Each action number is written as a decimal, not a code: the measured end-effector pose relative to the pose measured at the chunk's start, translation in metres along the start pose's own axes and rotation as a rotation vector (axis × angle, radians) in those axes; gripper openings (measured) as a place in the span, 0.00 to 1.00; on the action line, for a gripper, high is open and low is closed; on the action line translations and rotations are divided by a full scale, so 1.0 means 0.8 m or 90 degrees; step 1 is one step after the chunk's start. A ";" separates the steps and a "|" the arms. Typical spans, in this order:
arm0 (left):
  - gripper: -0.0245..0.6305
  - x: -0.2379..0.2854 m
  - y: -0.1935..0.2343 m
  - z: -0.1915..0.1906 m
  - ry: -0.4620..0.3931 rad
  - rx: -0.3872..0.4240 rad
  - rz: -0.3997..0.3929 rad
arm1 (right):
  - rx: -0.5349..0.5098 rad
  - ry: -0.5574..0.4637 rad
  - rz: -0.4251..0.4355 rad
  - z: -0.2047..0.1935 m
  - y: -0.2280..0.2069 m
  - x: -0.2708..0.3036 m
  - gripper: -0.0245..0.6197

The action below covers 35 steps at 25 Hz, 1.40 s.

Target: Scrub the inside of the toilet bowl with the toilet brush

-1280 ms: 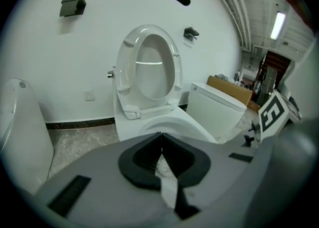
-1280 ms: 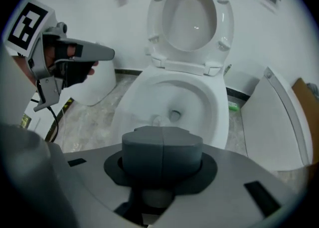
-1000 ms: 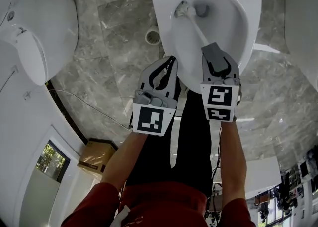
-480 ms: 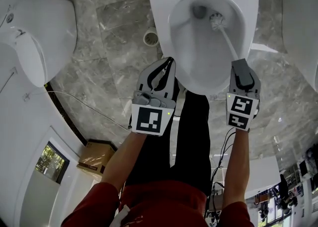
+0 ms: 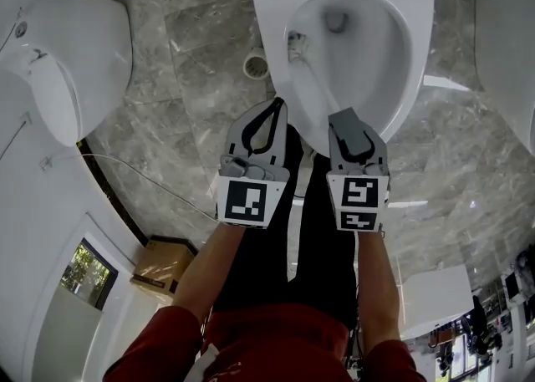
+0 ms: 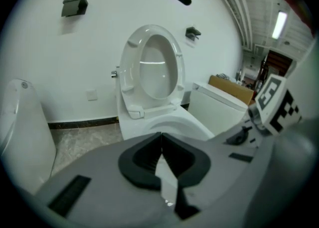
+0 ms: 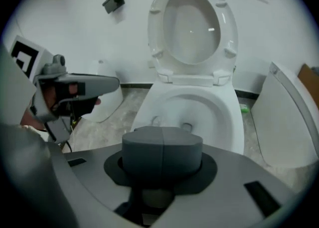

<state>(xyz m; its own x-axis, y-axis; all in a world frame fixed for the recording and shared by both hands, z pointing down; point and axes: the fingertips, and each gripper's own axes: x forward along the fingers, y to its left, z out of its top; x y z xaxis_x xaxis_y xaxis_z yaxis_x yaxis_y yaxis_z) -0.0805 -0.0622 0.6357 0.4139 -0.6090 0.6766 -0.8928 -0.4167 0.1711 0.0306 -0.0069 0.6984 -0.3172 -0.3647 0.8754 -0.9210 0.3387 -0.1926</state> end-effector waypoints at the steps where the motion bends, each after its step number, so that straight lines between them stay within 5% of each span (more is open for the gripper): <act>1: 0.04 0.000 -0.001 0.000 0.000 0.002 -0.001 | -0.013 -0.014 0.000 0.019 0.001 0.006 0.26; 8: 0.04 -0.001 -0.015 0.000 0.001 0.006 -0.015 | -0.086 -0.068 -0.116 0.102 -0.103 0.023 0.26; 16: 0.04 -0.003 -0.019 0.000 0.002 0.003 -0.019 | -0.127 0.044 -0.235 0.015 -0.183 -0.075 0.26; 20: 0.04 -0.005 -0.019 0.000 -0.001 0.002 -0.020 | -0.162 0.135 -0.198 -0.047 -0.149 -0.121 0.26; 26: 0.04 -0.011 -0.018 -0.003 -0.003 0.001 -0.016 | -0.138 0.227 -0.045 -0.110 -0.048 -0.151 0.26; 31: 0.04 -0.015 -0.012 -0.001 -0.006 -0.006 -0.008 | -0.030 0.165 0.056 -0.068 0.001 -0.119 0.26; 35: 0.04 -0.013 -0.017 0.003 -0.010 0.001 -0.010 | 0.018 0.075 0.073 -0.001 -0.002 -0.067 0.26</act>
<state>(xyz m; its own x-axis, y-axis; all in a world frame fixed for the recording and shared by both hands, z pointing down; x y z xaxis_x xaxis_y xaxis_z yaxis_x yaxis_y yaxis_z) -0.0720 -0.0520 0.6244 0.4311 -0.6123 0.6628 -0.8857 -0.4276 0.1810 0.0490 0.0133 0.6520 -0.3937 -0.2202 0.8925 -0.8865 0.3477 -0.3053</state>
